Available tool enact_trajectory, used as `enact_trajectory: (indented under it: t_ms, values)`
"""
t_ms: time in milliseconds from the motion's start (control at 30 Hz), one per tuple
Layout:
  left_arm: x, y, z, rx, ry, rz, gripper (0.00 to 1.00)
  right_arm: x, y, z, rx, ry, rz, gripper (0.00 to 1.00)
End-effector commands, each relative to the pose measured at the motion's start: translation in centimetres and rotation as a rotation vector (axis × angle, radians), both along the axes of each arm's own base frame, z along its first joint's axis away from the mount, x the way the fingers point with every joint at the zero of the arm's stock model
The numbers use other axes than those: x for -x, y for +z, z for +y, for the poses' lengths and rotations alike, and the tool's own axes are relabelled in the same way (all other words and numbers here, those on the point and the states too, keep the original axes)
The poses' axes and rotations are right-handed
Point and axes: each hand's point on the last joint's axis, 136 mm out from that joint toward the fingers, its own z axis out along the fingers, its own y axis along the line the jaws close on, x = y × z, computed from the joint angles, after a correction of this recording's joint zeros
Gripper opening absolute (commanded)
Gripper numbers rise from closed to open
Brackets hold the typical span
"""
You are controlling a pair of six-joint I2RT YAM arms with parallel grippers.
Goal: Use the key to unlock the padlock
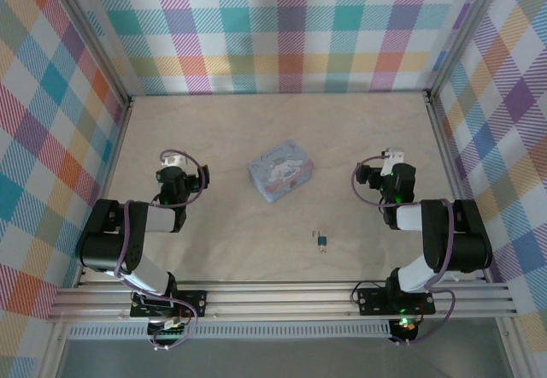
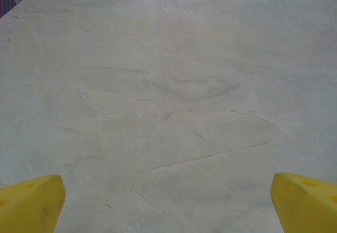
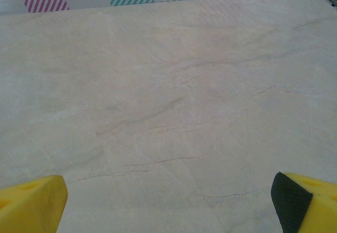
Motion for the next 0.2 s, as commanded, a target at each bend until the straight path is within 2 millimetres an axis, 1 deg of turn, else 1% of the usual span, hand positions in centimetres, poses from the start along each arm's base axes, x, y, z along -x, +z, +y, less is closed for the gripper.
enact_trajectory:
  t_ms: [0,67,167]
  values:
    - [-0.12,0.05,-0.08,0.014,-0.006,0.001,1.0,-0.39,0.64,0.76,-0.013,0.035,-0.016,1.0]
    - [-0.12,0.0,-0.08,0.014,-0.007,0.002,1.0,-0.45,0.5,1.48,-0.016,0.081,-0.001,1.0]
    - [-0.11,-0.03,-0.1,0.012,-0.007,0.003,1.0,-0.45,0.64,1.46,-0.015,0.081,-0.006,1.0]
